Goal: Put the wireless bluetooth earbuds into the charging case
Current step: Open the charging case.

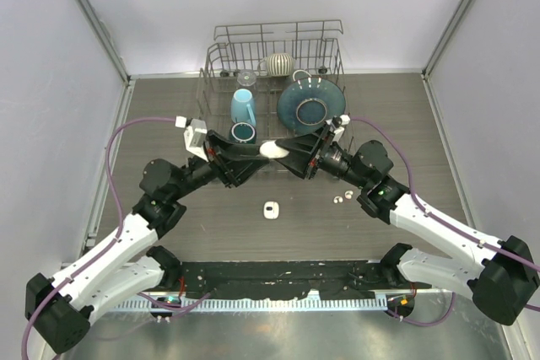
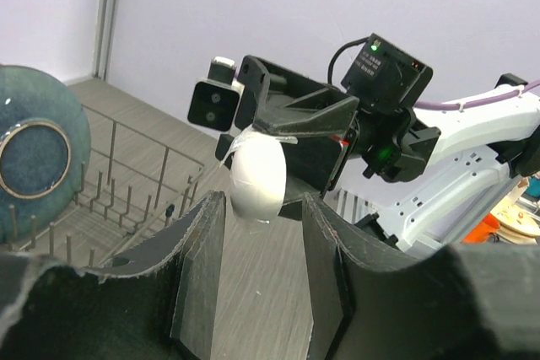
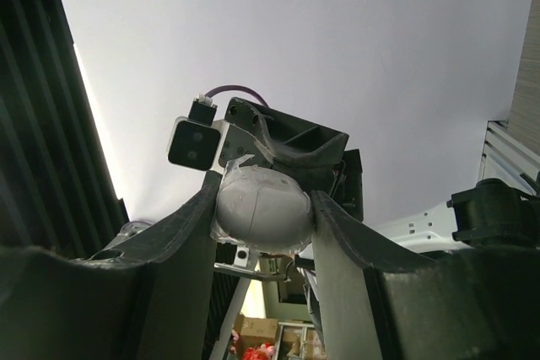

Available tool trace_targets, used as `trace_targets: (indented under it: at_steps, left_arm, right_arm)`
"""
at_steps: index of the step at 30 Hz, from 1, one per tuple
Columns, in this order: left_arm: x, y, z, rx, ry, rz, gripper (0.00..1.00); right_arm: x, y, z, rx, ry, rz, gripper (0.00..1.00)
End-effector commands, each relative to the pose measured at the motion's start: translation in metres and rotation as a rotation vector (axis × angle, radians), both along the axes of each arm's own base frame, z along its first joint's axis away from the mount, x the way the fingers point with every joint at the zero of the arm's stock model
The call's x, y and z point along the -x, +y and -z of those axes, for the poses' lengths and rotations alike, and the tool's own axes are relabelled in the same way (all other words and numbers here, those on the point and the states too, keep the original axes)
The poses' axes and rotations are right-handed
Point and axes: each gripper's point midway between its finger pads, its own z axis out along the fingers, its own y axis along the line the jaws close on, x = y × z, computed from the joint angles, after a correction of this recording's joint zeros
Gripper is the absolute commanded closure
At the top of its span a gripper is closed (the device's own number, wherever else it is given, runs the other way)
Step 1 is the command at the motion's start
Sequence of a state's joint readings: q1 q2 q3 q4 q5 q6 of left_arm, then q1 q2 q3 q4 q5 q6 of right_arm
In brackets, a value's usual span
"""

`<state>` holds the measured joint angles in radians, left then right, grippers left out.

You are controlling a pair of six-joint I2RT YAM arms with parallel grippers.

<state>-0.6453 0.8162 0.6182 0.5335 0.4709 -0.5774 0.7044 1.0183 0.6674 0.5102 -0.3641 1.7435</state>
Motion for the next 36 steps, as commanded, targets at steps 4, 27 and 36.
trace_targets:
  at_steps: [4, 27, 36]
  left_arm:
    - [0.002, -0.001, -0.033, 0.089, -0.066, 0.024, 0.57]
    - [-0.003, -0.013, -0.038, 0.114, -0.054, 0.065, 0.70]
    - [0.002, -0.014, -0.045, 0.117, -0.062, 0.089, 0.60]
  right_arm:
    - [0.006, -0.009, -0.026, -0.077, -0.063, 0.014, 0.99]
    - [0.006, -0.005, -0.024, -0.075, -0.060, -0.006, 0.99]
    - [0.003, -0.004, -0.021, -0.068, -0.050, 0.000, 0.99]
